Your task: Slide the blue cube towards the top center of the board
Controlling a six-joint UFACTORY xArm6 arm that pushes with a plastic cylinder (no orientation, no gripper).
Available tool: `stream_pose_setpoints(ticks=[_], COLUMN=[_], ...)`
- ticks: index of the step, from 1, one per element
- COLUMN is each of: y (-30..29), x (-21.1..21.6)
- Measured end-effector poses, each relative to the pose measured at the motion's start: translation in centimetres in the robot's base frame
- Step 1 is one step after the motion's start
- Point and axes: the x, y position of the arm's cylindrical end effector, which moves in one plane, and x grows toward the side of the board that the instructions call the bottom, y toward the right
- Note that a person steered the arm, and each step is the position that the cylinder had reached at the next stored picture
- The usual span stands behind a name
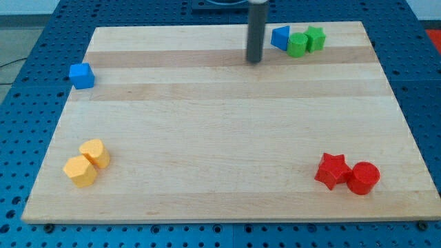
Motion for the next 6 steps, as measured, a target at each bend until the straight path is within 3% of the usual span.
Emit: stream_pose_setpoints(ticks=[1,2,3,4,5,6], y=[-14.2,-29.7,-32.2,-31.6,-29.5,-24.0], x=[7.7,8.5,7.3,0.3,-3.7,-6.1])
